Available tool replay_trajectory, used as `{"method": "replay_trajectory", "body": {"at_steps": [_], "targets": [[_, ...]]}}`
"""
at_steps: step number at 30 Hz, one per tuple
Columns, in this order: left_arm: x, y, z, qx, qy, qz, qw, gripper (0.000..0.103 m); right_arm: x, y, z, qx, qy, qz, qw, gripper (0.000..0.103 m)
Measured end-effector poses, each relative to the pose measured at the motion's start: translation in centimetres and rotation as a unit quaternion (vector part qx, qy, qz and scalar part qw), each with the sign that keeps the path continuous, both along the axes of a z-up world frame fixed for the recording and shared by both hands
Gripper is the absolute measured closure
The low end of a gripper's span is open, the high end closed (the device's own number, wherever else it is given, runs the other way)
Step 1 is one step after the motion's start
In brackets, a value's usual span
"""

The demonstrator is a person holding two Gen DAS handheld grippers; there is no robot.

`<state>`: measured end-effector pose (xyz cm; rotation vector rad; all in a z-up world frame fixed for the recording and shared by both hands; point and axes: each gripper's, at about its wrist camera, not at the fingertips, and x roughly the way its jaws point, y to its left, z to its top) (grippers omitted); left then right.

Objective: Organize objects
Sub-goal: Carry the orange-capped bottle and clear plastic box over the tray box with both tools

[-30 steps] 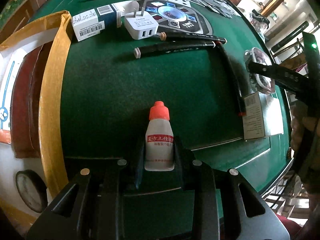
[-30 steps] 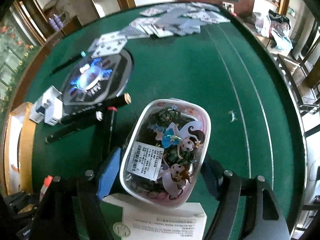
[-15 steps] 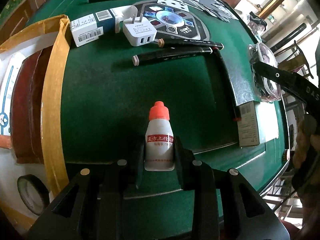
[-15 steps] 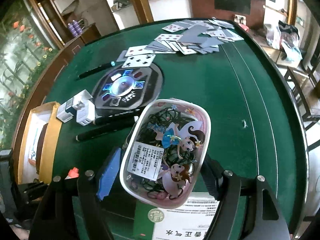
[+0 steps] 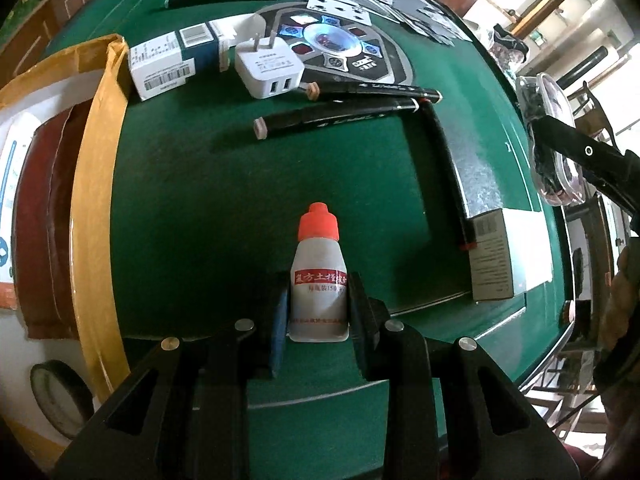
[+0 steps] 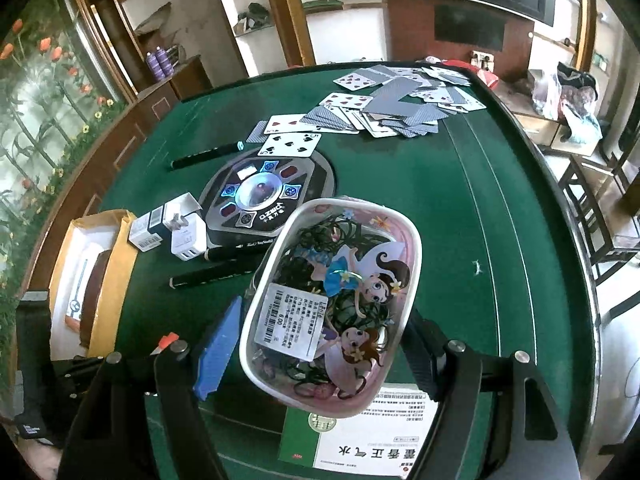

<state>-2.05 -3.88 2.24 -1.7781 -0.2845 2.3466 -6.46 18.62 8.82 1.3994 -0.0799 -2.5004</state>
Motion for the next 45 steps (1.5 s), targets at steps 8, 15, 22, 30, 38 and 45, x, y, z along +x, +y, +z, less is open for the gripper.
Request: {"method": "replay_trajectory", "body": {"at_steps": [8,15,22,30,38,45], "targets": [[-0.1,0.1,1.0,0.001,0.008,-0.005,1.0000,0.077,0.6,-0.5,0.5,-0.011,0.003,0.004,1.000,0.028],[0.0,0.0,1.7,0.003,0.014,-0.009,0.9998,0.077,1.0,-0.9,1.0,-0.019,0.006,0.001,1.000,0.028],[-0.1,-0.5,2.7,0.008,0.024,-0.014,0.9996,0.077,1.3,-1.7,1.5,-0.025,0.007,-0.001,1.000,0.028],[0.1,-2.2,4.4,0.017,0.037,-0.013,0.9991,0.077,1.5,-3.6,1.9,-0.029,0.008,0.002,1.000,0.028],[0.7,-4.8,6.4,0.028,0.054,-0.003,0.9981,0.077,1.8,-6.7,2.1,-0.034,0.007,0.016,0.999,0.028],[1.6,-7.7,7.4,0.036,0.066,0.017,0.9970,0.077,2.0,-9.7,2.2,-0.033,0.007,0.033,0.999,0.028]]}}
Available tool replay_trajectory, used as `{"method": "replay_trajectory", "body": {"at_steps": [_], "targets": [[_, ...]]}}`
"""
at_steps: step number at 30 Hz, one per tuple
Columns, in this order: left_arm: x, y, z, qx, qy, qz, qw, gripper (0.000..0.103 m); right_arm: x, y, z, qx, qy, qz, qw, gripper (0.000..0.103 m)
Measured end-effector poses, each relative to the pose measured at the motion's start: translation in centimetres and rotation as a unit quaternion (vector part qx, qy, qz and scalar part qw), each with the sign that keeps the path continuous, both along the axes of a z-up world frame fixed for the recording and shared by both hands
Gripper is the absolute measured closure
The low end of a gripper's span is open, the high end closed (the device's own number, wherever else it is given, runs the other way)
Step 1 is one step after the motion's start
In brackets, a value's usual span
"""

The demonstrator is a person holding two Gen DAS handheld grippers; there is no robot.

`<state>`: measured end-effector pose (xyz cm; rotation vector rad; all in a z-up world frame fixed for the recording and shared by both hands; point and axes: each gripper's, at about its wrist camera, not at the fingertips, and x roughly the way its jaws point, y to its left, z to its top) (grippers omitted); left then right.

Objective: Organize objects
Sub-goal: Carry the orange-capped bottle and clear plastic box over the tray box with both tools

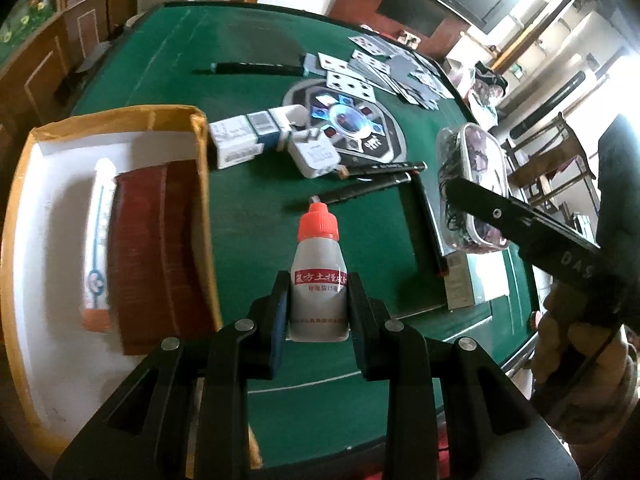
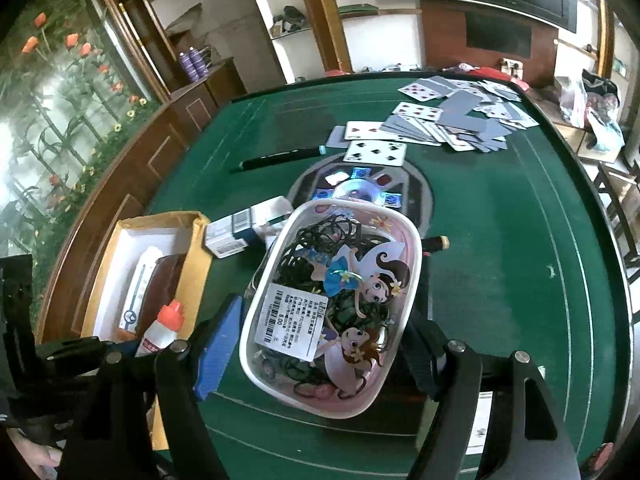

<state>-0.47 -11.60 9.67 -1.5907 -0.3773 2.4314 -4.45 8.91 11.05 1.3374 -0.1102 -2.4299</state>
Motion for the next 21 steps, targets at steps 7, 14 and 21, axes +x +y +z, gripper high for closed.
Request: {"method": "replay_trajectory", "body": {"at_steps": [7,14,21], "targets": [[1.1,-3.2,-0.2,0.007,0.000,0.028,0.9996,0.077,0.4,-3.5,-0.2,0.007,-0.003,0.024,1.000,0.028],[2.4,-7.1,-0.5,0.007,-0.001,0.066,0.9978,0.077,0.6,-6.7,-0.4,0.005,-0.005,0.049,0.999,0.028],[3.9,-11.1,-0.3,0.008,0.004,0.107,0.9942,0.077,0.8,-9.9,-0.2,0.002,-0.002,0.074,0.997,0.028]]}}
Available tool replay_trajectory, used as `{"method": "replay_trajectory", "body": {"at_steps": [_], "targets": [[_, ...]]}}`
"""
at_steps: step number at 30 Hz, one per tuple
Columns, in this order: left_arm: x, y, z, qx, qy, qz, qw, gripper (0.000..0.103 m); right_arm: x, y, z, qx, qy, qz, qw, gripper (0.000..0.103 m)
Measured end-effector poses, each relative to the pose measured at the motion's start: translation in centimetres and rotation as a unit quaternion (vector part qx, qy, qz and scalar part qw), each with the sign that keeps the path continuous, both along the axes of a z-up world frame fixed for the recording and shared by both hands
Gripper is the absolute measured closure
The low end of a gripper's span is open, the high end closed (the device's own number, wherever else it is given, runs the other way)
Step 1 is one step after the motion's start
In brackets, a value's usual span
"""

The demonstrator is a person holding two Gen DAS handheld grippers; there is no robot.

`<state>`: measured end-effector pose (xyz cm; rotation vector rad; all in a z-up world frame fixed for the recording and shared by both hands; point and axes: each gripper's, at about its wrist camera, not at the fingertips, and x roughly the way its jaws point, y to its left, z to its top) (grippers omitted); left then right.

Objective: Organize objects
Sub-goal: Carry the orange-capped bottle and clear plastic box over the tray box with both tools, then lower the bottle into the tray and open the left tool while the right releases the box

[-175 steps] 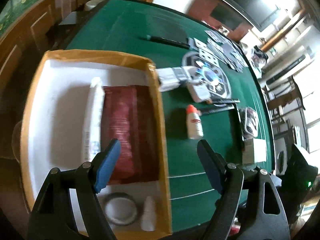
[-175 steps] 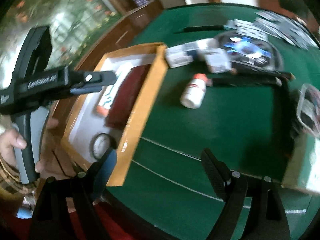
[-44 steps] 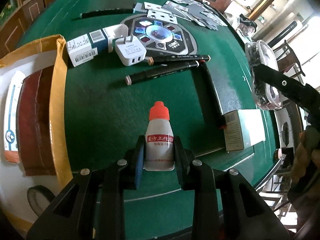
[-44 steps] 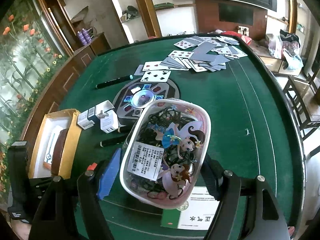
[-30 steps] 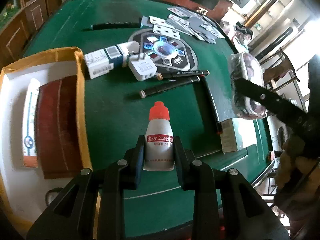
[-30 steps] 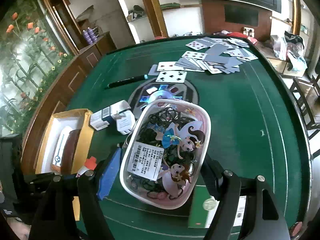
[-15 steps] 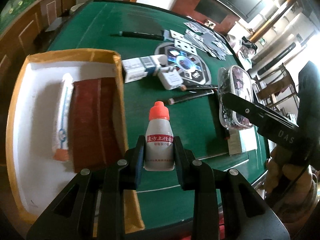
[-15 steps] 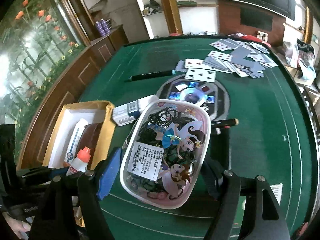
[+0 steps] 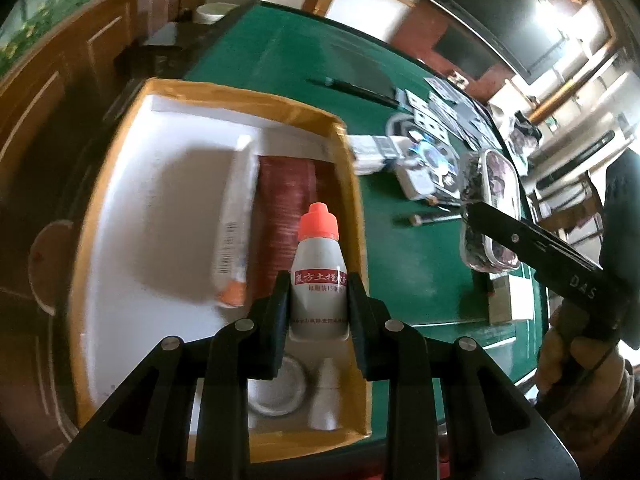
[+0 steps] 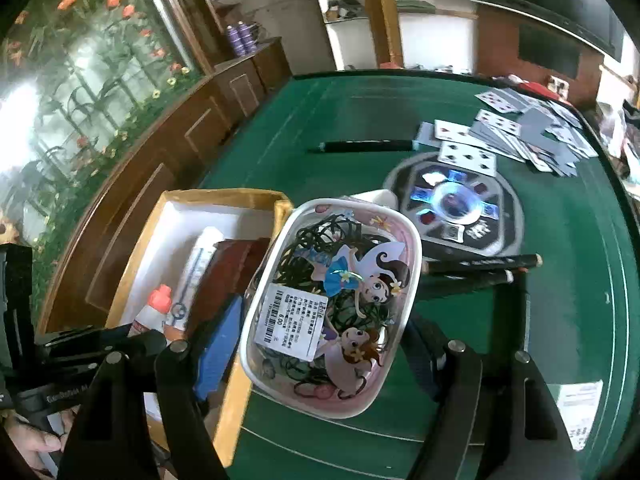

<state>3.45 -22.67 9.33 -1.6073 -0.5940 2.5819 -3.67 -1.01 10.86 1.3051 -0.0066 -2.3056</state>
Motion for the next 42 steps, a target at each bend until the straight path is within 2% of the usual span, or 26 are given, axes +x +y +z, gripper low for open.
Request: {"method": "replay_trajectory", "body": {"at_steps": [8,16,23,31,36,42], "targets": [[1.6,-4.8,-0.7,0.001,-0.007,0.046,0.9989,0.077,0.5,-4.4,-0.1,0.002,-0.001,0.034,0.999,0.028],[2.4,-7.2,-3.1,0.005,-0.036,0.052,0.9980,0.076,0.7,-8.8,-0.2,0.005,-0.006,0.064,0.998,0.028],[3.2,-7.6,-4.9,0.021,-0.054,0.035,0.9977,0.076,0.1,-14.5,-0.2,0.004,-0.015,0.108,0.994,0.028],[3.7,-5.7,-6.5,0.039,-0.069,-0.020,0.9966,0.077,-1.4,-20.6,-2.1,0.017,-0.040,0.152,0.987,0.028],[3.8,-4.5,-7.4,0.030,-0.076,-0.057,0.9950,0.077,-1.8,-23.5,-4.8,0.063,-0.046,0.173,0.982,0.028],[3.8,-4.9,-7.4,0.035,-0.075,-0.070,0.9941,0.077,-2.6,-24.7,-7.5,0.126,-0.043,0.166,0.977,0.028]]}}
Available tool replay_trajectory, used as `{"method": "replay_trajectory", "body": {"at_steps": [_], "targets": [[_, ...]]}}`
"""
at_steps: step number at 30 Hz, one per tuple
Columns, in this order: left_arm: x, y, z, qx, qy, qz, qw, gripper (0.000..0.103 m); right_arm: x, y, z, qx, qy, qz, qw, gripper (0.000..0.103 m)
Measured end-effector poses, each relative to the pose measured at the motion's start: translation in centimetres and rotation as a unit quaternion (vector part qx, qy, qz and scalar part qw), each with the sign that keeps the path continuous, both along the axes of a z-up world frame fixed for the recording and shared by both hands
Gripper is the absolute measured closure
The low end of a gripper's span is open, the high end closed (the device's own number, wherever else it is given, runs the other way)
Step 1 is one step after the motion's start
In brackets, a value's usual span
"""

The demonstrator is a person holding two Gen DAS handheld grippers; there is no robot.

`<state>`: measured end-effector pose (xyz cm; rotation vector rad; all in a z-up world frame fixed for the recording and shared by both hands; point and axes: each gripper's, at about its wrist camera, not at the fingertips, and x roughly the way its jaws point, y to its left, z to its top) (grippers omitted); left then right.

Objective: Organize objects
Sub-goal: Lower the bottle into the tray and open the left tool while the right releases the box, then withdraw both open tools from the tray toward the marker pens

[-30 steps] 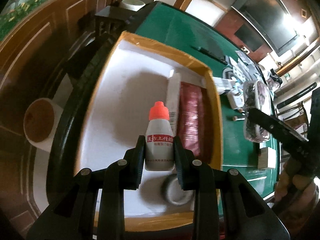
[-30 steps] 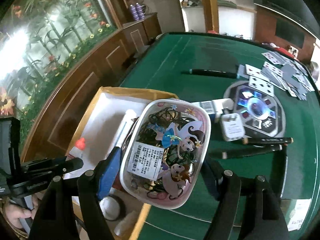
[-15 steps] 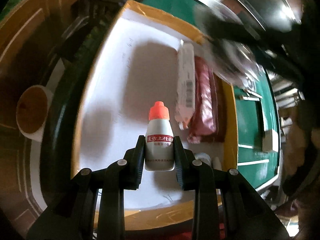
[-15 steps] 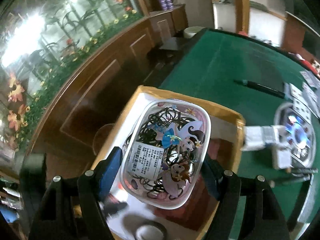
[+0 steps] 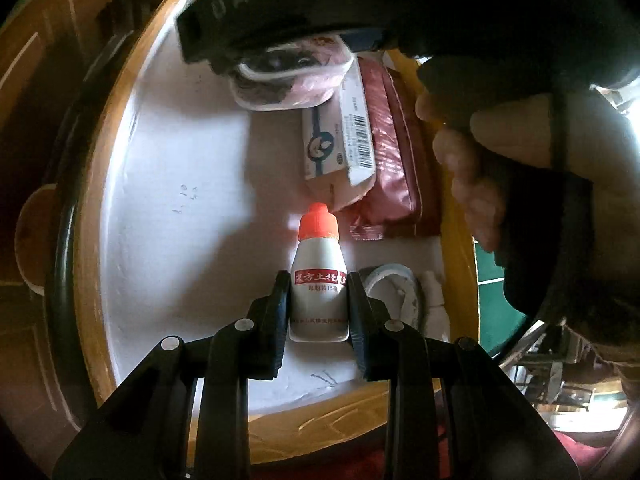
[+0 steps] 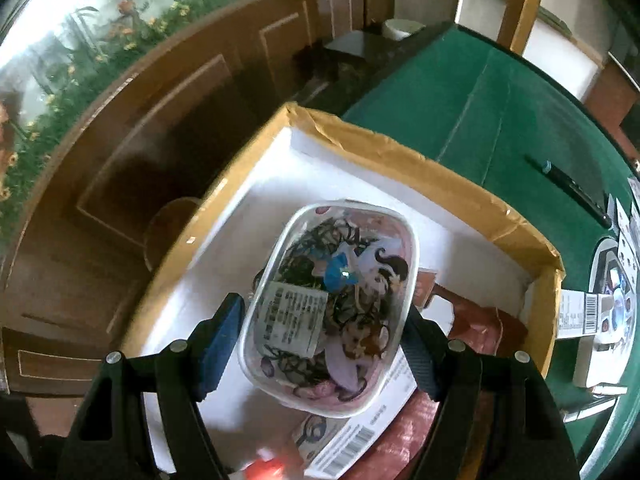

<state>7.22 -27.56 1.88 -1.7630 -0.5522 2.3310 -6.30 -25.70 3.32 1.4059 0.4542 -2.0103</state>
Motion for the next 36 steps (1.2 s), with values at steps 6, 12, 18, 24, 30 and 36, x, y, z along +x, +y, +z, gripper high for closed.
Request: {"method": "replay_trajectory", "body": {"at_steps": [6,12,18,24,30,36], "targets": [[0.2,-0.5,-0.2,0.009,0.006,-0.004,0.9999,0.077,-0.6,0.1,0.0,0.014,0.016,-0.005,1.000,0.028],[0.6,-1.0,-0.3,0.020,0.009,0.000,0.9998,0.077,-1.0,0.3,-0.2,0.007,-0.003,-0.004,1.000,0.025],[1.0,-1.5,-0.2,0.029,0.008,0.018,0.9994,0.074,-0.7,0.2,0.5,-0.005,-0.020,-0.004,1.000,0.024],[1.3,-2.2,0.7,0.021,0.018,0.044,0.9986,0.042,1.0,1.4,3.9,-0.052,-0.003,0.002,0.999,0.023],[1.1,-4.0,2.8,0.012,0.038,0.068,0.9969,0.038,1.6,5.6,7.8,-0.120,0.012,-0.036,0.992,0.020],[-0.8,-0.3,5.0,0.010,0.059,0.061,0.9964,0.038,1.1,12.9,8.9,-0.165,0.007,-0.122,0.979,0.018]]}}
